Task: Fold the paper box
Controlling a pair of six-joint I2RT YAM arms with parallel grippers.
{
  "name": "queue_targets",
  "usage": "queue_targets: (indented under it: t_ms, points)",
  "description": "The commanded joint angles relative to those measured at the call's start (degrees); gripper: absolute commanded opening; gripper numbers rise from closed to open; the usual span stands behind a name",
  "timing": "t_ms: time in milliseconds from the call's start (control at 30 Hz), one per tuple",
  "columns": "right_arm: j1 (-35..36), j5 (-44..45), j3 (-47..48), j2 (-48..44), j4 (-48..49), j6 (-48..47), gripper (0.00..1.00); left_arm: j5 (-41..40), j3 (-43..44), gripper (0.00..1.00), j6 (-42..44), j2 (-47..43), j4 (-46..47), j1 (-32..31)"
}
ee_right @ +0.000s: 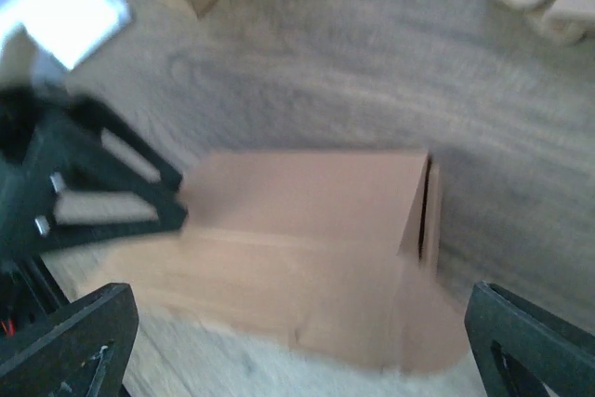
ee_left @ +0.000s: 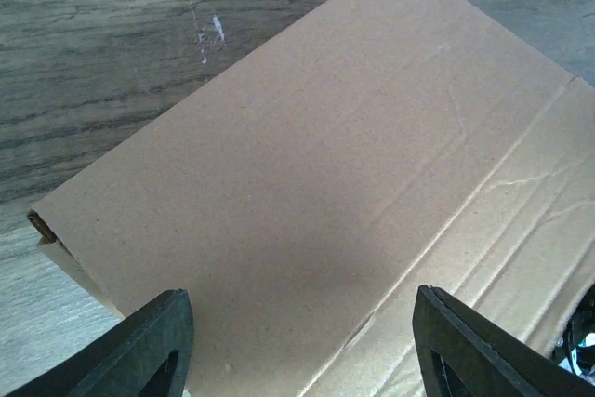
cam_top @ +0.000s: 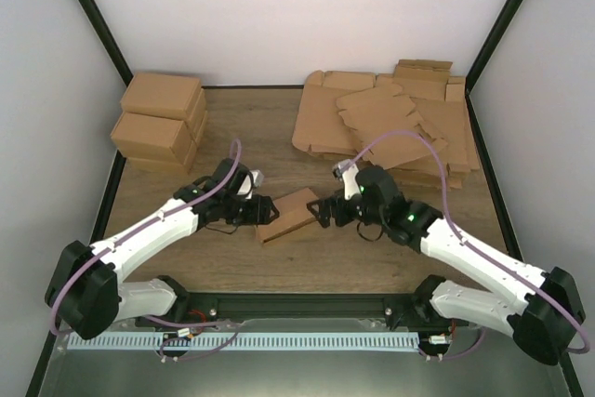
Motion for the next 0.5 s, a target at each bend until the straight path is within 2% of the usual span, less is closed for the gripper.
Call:
queue_targets:
  t_ms: [0, 67, 167, 233, 467]
  points:
    - [-6.9, -7.5, 9.1, 4.8, -4.5, 1.3, 1.00, 1.0, -1.6, 0.68, -1.3, -1.1, 1.4, 0.2]
    - [-10.3, -13.2, 11.9, 9.0, -5.9, 2.1, 0.95, 1.4, -2.4, 0.68, -2.0, -1.7, 1.8, 0.2]
    - [-12.2, -19.0, 15.2, 14.8, -7.7, 2.2, 0.73, 2.4, -3.7, 0.68, -3.2, -2.6, 3.0, 0.2]
    - [-12.2, -19.9, 15.8, 17.3, -7.5, 2.2, 0.63, 2.7, -4.6, 0.68, -3.9, -3.1, 3.9, 0.2]
    - [-12.2, -19.7, 13.5, 22.9, -5.0, 2.0, 0.55, 2.9, -6.9, 0.65, -4.3, -2.6, 5.4, 0.2]
